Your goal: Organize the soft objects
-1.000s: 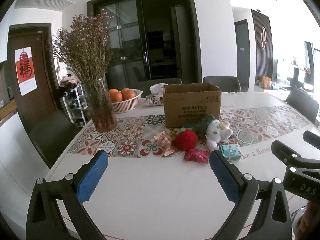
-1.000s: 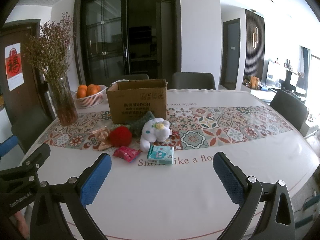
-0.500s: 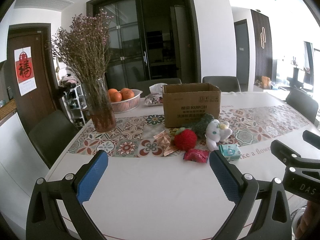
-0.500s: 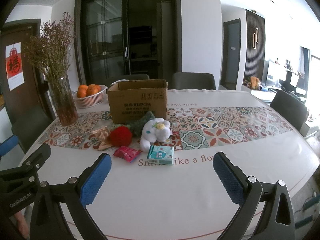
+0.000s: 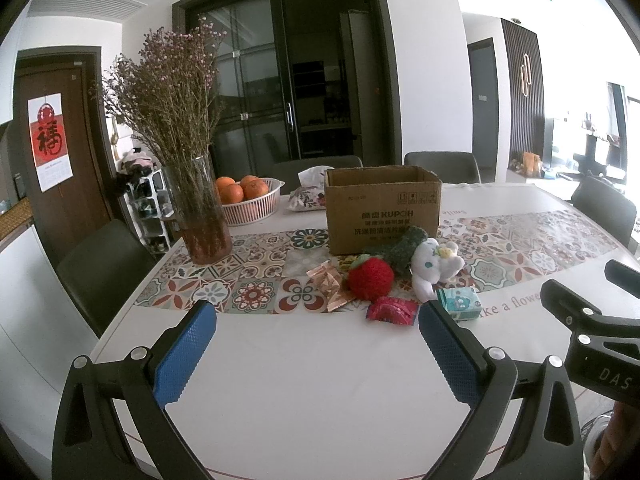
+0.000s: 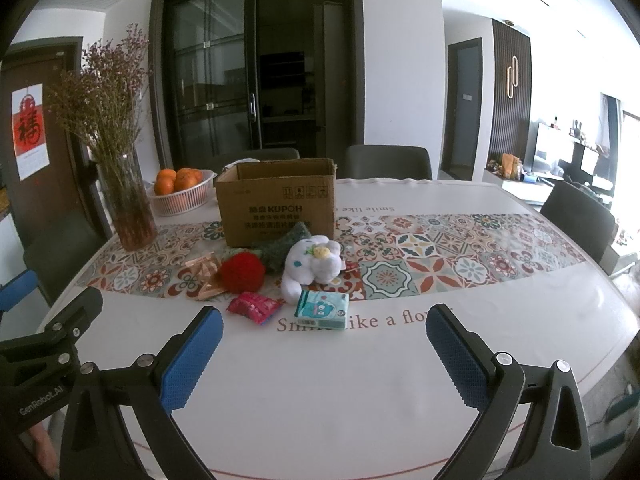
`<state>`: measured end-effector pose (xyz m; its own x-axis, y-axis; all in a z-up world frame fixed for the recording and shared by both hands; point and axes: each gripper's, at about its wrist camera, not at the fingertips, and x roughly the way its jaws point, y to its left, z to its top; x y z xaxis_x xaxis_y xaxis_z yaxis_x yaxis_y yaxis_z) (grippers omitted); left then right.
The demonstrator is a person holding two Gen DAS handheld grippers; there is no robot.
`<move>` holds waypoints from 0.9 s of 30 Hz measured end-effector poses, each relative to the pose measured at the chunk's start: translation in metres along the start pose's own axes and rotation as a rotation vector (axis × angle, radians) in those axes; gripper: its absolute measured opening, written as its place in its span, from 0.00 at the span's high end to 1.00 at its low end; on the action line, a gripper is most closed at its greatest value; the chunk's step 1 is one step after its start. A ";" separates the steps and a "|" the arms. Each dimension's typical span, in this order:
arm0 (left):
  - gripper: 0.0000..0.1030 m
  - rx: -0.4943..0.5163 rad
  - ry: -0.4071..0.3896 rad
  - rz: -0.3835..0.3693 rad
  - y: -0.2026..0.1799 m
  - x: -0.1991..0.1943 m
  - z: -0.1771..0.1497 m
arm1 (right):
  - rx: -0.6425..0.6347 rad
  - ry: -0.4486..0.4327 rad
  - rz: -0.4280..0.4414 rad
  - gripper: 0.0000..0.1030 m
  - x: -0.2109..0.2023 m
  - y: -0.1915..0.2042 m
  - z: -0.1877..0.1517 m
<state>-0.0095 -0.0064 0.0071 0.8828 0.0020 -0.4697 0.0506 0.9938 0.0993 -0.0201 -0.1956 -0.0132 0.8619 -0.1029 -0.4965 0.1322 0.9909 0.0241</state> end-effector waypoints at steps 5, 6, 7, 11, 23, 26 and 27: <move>0.00 0.000 0.000 0.000 0.000 0.000 0.000 | -0.001 0.001 0.000 0.00 0.000 0.000 0.000; 0.00 0.000 0.000 0.000 0.000 0.000 0.000 | 0.000 0.000 0.000 0.00 0.000 0.000 0.000; 0.00 0.000 0.000 -0.001 0.000 0.000 0.000 | -0.001 0.001 0.000 0.00 0.000 0.000 0.000; 0.00 0.000 0.000 -0.001 0.000 0.000 0.000 | 0.000 0.001 -0.001 0.00 0.000 0.000 0.000; 0.00 0.008 0.024 -0.032 -0.004 0.011 -0.010 | 0.010 0.004 -0.014 0.00 0.009 0.000 -0.003; 0.00 0.018 0.029 -0.044 -0.005 0.019 -0.010 | 0.016 0.022 -0.011 0.00 0.019 -0.001 -0.004; 0.00 0.024 0.034 -0.053 -0.006 0.023 -0.011 | 0.019 0.025 -0.010 0.00 0.022 -0.001 -0.003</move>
<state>0.0055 -0.0114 -0.0139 0.8622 -0.0462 -0.5044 0.1081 0.9897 0.0942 -0.0026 -0.1987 -0.0270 0.8479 -0.1102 -0.5186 0.1499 0.9881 0.0351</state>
